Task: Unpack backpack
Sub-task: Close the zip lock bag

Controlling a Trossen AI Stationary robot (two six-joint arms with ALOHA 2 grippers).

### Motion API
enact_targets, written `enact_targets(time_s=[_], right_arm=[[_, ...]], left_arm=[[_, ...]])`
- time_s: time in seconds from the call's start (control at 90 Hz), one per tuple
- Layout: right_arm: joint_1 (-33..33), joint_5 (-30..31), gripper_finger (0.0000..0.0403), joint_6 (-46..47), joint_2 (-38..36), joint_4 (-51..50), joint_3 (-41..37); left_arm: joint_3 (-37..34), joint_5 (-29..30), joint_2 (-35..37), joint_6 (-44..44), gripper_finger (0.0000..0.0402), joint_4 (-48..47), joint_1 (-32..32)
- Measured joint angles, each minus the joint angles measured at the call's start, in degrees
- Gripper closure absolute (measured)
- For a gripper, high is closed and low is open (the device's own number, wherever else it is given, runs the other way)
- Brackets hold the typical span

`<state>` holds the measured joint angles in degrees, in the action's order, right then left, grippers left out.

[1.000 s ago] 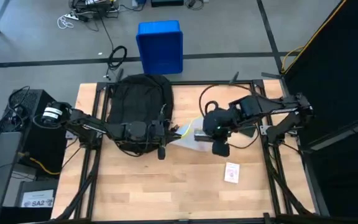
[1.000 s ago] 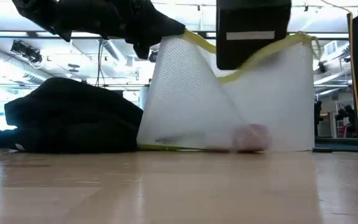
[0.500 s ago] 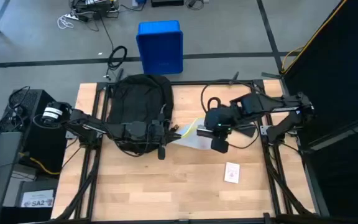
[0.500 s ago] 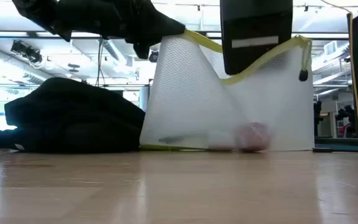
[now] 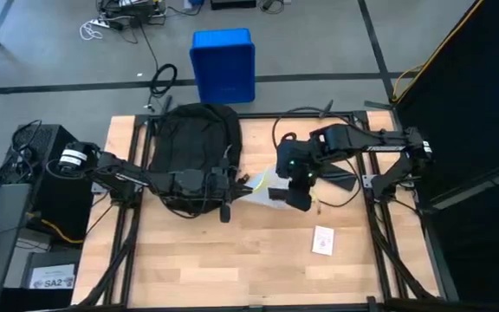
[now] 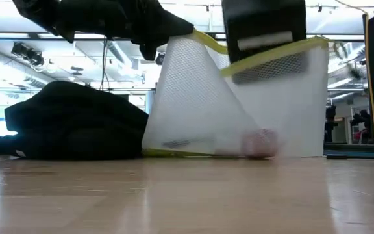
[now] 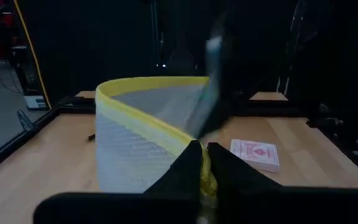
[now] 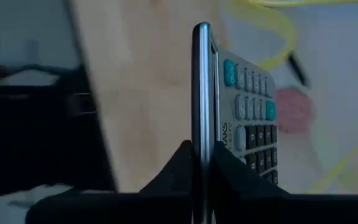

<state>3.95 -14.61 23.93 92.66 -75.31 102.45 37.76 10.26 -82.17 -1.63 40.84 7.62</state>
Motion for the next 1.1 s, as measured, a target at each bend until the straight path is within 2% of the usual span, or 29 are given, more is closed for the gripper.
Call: enact_targets(time_s=[0.133, 0.256, 0.544, 0.756, 0.867, 1.1], right_arm=[[-0.1, -4.2, 0.0403, -0.2, -0.4, 2.8, 0.0], [-0.3, -4.6, 0.0403, 0.5, -0.4, 3.5, 0.0], [-1.6, 3.8, 0.0403, 5.3, -0.6, -2.9, 0.9], [-2.9, 5.0, 0.0403, 7.4, -0.4, -5.0, 0.4], [-3.8, 7.3, 0.0403, 9.1, 0.9, -9.6, 0.2], [-4.5, 7.1, 0.0403, 9.2, 2.6, -11.2, 0.2]], left_arm=[[0.0, 0.0, 0.0, 0.4, 0.0402, -0.1, 0.0], [0.0, 0.0, 0.0, 1.1, 0.0402, -0.1, 0.0], [0.0, 0.0, 0.0, 1.2, 0.0402, 0.0, 0.0], [0.0, 0.0, 0.0, 1.4, 0.0402, 0.0, 0.0], [0.0, 0.0, 0.0, 1.4, 0.0402, 0.0, 0.0], [0.0, 0.0, 0.0, 1.4, 0.0402, 0.2, 0.0]])
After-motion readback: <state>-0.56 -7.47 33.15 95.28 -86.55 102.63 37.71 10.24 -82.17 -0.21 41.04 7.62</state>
